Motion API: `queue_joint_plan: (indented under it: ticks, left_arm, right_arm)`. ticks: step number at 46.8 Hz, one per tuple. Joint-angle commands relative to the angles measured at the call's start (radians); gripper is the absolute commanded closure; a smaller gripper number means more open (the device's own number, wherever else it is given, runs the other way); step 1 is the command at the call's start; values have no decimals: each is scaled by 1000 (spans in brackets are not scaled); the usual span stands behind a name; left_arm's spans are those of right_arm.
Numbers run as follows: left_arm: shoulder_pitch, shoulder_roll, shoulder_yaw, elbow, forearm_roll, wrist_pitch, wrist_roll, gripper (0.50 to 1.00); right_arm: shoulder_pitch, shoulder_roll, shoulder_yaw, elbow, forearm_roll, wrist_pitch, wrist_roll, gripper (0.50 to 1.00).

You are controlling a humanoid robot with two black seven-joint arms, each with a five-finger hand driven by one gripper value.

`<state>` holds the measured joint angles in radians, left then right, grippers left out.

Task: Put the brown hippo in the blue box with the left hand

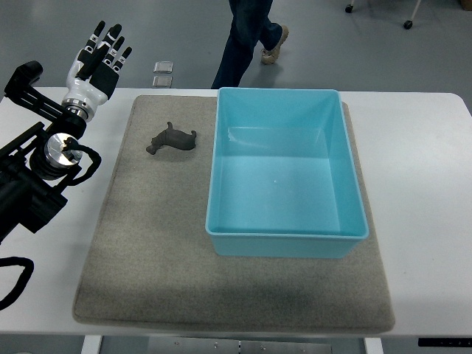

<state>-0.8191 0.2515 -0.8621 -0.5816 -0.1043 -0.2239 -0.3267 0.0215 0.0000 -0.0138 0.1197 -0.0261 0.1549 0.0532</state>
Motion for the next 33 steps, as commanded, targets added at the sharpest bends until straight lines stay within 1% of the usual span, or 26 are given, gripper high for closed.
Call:
queue_joint_plan:
  ticks: [1,7,11,33]
  left_arm:
    - [0,0,-2,0,0,-8,0,504]
    - [-2,0,-3,0,-8,-46,3,504]
    - [0,0,-5,0,-9,-57,6,504]
    - [0,3,-9,6,-8,-40,5,504]
  right_arm:
    - [0,0,0,0,0,0,-1,564]
    - [0,0,0,0,0,0,-1,564]
    - [0,0,0,0,0,0,1,564]
    - [0,0,0,0,0,0,-1,564]
